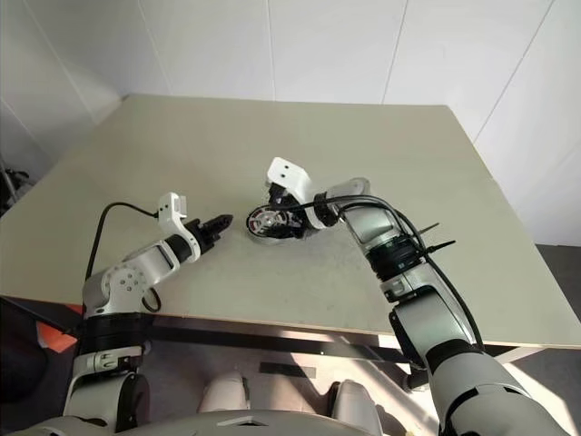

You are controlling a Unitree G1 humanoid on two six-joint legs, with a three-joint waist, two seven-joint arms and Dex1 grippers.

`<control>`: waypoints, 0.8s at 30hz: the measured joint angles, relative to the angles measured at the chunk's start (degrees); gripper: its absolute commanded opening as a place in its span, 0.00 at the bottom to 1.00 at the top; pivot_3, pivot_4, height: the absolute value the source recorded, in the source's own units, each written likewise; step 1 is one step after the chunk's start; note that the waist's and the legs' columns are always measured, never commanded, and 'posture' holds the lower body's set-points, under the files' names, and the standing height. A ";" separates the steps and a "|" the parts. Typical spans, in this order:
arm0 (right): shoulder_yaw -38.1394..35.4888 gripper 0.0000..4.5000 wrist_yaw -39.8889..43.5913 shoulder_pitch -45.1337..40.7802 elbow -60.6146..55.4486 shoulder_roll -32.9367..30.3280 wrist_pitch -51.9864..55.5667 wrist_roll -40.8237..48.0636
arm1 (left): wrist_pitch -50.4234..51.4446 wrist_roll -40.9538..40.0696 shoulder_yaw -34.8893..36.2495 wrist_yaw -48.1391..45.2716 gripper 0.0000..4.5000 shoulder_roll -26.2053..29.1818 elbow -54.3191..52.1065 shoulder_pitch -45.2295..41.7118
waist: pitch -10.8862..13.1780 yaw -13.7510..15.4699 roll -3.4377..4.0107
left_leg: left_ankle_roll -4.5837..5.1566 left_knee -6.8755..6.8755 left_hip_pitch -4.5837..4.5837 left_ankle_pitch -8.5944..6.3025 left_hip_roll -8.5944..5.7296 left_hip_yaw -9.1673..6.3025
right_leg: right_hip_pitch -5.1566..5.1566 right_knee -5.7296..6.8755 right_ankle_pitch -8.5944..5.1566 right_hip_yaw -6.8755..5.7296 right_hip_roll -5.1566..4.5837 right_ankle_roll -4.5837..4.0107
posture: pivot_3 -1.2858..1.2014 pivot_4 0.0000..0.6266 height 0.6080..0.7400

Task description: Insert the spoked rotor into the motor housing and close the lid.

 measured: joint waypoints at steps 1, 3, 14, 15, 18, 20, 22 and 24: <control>-0.90 0.88 -0.62 -0.25 -0.40 0.14 0.51 0.71 | -0.06 0.03 -0.21 -0.29 0.31 0.17 0.02 -0.23 | 0.00 0.01 0.00 | 0.00 0.00 0.00 0.00 0.00 0.00 | 0.00 0.00 0.00 0.00 0.00 0.00 | 0.52 0.00 1.00; -2.64 0.88 -2.25 -0.97 -1.03 0.17 0.69 1.59 | -0.16 0.04 -0.70 -0.95 0.31 0.78 0.02 -0.50 | 0.00 0.01 0.00 | -0.07 0.00 0.00 0.04 0.00 0.00 | 0.00 0.01 0.00 0.00 0.00 0.00 | 0.52 0.00 1.00; -16.12 0.74 -19.91 0.04 5.27 -6.61 -1.92 1.02 | 2.52 -0.54 -4.14 -10.15 0.31 11.67 -0.82 -1.44 | 0.01 0.06 0.01 | -0.24 -0.02 0.04 0.14 0.00 0.01 | 0.00 0.04 0.00 0.01 0.02 0.00 | 0.52 0.00 1.00; -17.55 0.67 -21.16 0.82 5.00 -6.85 -1.47 1.50 | 2.40 -0.09 -4.70 -10.76 0.31 12.48 -0.53 -2.25 | 0.00 0.09 0.01 | -0.24 -0.02 0.04 0.14 0.00 0.00 | 0.00 0.07 0.00 0.01 0.02 0.00 | 0.52 0.00 1.00; -19.08 0.43 -23.96 3.91 3.14 -7.84 -0.04 1.57 | 1.82 0.76 -5.34 -11.87 0.31 13.45 0.39 -4.07 | 0.00 0.12 0.01 | -0.24 -0.01 0.08 0.14 -0.02 0.01 | 0.03 0.08 0.00 0.03 0.01 0.00 | 0.52 0.00 1.00; -19.18 0.27 -25.01 6.13 2.14 -8.63 1.23 1.55 | 1.55 1.31 -5.98 -12.16 0.31 13.41 1.44 -4.72 | 0.00 0.09 0.01 | -0.26 -0.01 0.10 0.15 -0.02 0.01 | 0.03 0.10 0.00 0.03 0.01 0.00 | 0.52 0.00 1.00; -18.95 0.11 -24.51 8.96 0.32 -10.25 2.94 1.56 | 1.37 1.70 -6.85 -12.54 0.31 13.10 2.55 -5.12 | 0.00 0.20 0.01 | -0.26 -0.01 0.11 0.15 -0.02 0.01 | 0.04 0.10 0.00 0.04 0.01 0.00 | 0.52 0.00 1.00; -18.27 0.04 -23.32 11.87 -1.92 -11.87 4.39 1.56 | 1.29 2.09 -7.46 -12.62 0.31 12.62 3.30 -5.31 | 0.00 0.19 0.01 | -0.26 -0.01 0.12 0.15 -0.02 0.01 | 0.05 0.10 0.00 0.04 0.01 0.00 | 0.52 0.00 1.00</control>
